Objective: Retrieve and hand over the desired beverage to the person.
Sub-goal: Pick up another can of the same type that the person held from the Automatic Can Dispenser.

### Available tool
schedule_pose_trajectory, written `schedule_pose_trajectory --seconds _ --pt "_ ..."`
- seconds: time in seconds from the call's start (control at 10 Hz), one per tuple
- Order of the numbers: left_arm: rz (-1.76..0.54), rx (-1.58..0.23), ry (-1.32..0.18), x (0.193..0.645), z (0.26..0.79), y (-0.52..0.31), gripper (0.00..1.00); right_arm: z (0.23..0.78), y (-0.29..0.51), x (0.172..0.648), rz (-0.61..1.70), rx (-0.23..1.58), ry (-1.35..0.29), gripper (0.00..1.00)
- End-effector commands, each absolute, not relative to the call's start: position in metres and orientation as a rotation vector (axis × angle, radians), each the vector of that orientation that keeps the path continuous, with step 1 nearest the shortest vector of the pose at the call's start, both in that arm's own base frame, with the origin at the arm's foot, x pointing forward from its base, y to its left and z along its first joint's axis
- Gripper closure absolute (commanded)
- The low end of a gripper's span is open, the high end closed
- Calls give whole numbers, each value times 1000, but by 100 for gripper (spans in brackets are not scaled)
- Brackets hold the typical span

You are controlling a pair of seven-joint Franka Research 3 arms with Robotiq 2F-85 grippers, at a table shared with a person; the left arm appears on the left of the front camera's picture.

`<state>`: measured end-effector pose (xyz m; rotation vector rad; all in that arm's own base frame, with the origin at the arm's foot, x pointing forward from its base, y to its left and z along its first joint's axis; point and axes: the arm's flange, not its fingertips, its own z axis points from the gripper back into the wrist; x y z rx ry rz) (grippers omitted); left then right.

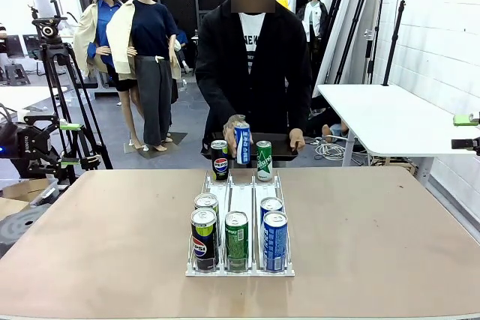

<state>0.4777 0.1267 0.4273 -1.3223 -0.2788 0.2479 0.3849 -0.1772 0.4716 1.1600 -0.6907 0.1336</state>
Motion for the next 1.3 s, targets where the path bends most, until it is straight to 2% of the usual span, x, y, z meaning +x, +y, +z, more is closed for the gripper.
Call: schedule_pose_trajectory --seconds 0.0,1.2 --pt "243 -1332 -276 477 429 127 0 471 -177 385 130 1166 -688 0" --pt "243 -1332 -276 477 429 127 0 472 -177 385 134 1160 -691 0"
